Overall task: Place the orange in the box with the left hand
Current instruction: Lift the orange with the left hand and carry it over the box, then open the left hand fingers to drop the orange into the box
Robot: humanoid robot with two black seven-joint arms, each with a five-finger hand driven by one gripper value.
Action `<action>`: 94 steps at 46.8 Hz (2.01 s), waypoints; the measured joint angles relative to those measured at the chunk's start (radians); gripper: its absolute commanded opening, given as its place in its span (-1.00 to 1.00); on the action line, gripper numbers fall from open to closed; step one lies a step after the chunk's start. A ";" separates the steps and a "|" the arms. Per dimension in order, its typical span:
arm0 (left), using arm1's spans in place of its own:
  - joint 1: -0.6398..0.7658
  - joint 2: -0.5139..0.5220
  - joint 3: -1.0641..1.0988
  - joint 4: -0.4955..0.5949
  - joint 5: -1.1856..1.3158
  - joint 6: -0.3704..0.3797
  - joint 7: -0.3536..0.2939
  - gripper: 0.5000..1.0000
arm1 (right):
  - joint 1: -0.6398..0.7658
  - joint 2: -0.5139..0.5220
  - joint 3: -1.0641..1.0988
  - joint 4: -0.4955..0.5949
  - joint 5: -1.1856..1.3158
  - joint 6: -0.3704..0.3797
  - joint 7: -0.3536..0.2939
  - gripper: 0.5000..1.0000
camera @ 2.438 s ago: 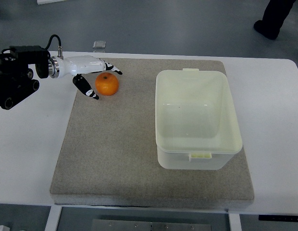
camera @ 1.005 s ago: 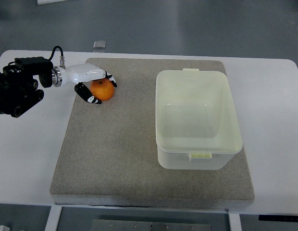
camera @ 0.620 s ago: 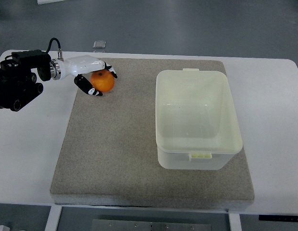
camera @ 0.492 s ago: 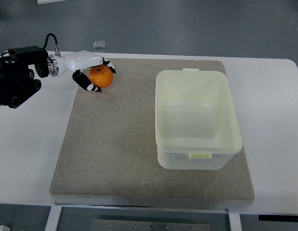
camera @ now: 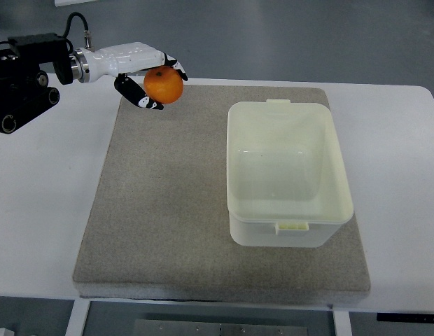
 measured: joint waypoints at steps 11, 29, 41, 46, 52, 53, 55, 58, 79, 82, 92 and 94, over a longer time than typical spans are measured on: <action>-0.055 0.102 -0.021 -0.181 -0.023 -0.001 0.000 -1.00 | 0.000 0.000 0.000 0.000 0.000 0.000 0.000 0.73; -0.085 0.065 -0.039 -0.332 -0.018 -0.001 0.000 -1.00 | 0.000 0.000 0.000 0.000 0.000 0.000 0.000 0.73; -0.092 0.034 -0.039 -0.419 -0.013 0.001 0.000 -1.00 | 0.000 0.000 0.000 0.000 0.000 0.000 0.000 0.73; -0.092 0.010 -0.039 -0.427 -0.011 0.001 0.000 -1.00 | 0.000 0.000 0.000 0.000 0.000 0.000 0.000 0.73; -0.085 -0.004 -0.040 -0.463 -0.011 0.001 0.000 -1.00 | 0.000 0.000 0.000 0.000 0.000 0.000 0.000 0.73; -0.083 -0.007 -0.040 -0.471 -0.011 0.001 0.000 -1.00 | 0.000 0.000 0.000 0.000 0.000 0.000 0.000 0.73; -0.077 -0.016 -0.040 -0.489 -0.011 0.001 0.000 -1.00 | 0.000 0.000 0.000 0.000 0.000 0.000 0.000 0.73; -0.075 -0.022 -0.040 -0.505 -0.008 0.001 0.000 -1.00 | 0.000 0.000 0.000 0.000 0.000 0.000 0.000 0.73; -0.065 -0.033 -0.037 -0.494 -0.010 0.001 0.001 -1.00 | 0.000 0.000 0.000 0.000 0.000 0.000 0.000 0.73; -0.058 -0.036 -0.037 -0.493 -0.008 0.001 0.001 -1.00 | 0.001 0.000 0.000 0.000 0.000 0.000 0.000 0.72; -0.051 -0.051 -0.038 -0.481 -0.012 0.002 0.000 -0.63 | 0.001 0.000 0.000 0.000 0.000 0.000 0.000 0.73; -0.051 -0.051 -0.038 -0.478 -0.012 0.002 0.000 -0.43 | 0.001 0.000 0.000 0.000 0.000 0.000 0.000 0.73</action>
